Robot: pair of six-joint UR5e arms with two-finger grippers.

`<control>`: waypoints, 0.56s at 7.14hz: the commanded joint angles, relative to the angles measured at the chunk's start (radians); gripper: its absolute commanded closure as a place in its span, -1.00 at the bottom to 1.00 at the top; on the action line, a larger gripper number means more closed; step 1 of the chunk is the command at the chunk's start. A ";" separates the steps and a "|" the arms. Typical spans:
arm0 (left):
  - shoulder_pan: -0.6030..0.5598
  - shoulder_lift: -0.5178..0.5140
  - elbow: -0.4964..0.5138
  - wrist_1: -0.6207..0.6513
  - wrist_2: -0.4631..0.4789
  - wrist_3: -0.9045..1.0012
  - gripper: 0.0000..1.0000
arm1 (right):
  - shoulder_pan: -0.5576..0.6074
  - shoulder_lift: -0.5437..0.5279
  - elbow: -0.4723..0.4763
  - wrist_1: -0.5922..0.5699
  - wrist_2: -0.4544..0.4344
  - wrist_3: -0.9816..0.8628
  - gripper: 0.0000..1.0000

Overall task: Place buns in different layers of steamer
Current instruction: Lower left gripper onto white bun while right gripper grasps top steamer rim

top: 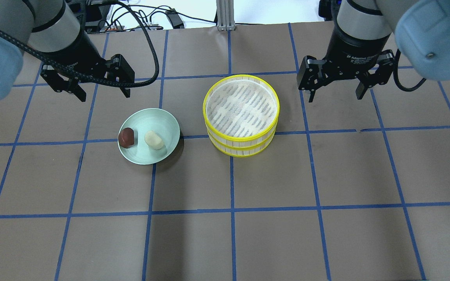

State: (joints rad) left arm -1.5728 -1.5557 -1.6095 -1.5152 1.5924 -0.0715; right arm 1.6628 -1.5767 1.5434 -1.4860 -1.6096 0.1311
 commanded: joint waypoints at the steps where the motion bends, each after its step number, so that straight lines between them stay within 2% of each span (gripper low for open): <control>1: 0.002 -0.045 -0.065 0.117 0.000 -0.005 -1.00 | 0.005 0.065 0.009 -0.034 0.072 0.080 -1.00; 2: 0.004 -0.091 -0.070 0.148 -0.003 -0.017 -1.00 | 0.032 0.131 0.023 -0.118 0.085 0.131 -1.00; 3: 0.004 -0.134 -0.072 0.183 -0.011 -0.080 -1.00 | 0.060 0.171 0.039 -0.191 0.080 0.139 -0.88; 4: 0.004 -0.174 -0.084 0.213 -0.015 -0.156 -1.00 | 0.069 0.235 0.059 -0.257 0.059 0.150 -0.89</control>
State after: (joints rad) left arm -1.5696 -1.6788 -1.6814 -1.3437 1.5833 -0.1485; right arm 1.7119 -1.4146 1.5801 -1.6565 -1.5367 0.2611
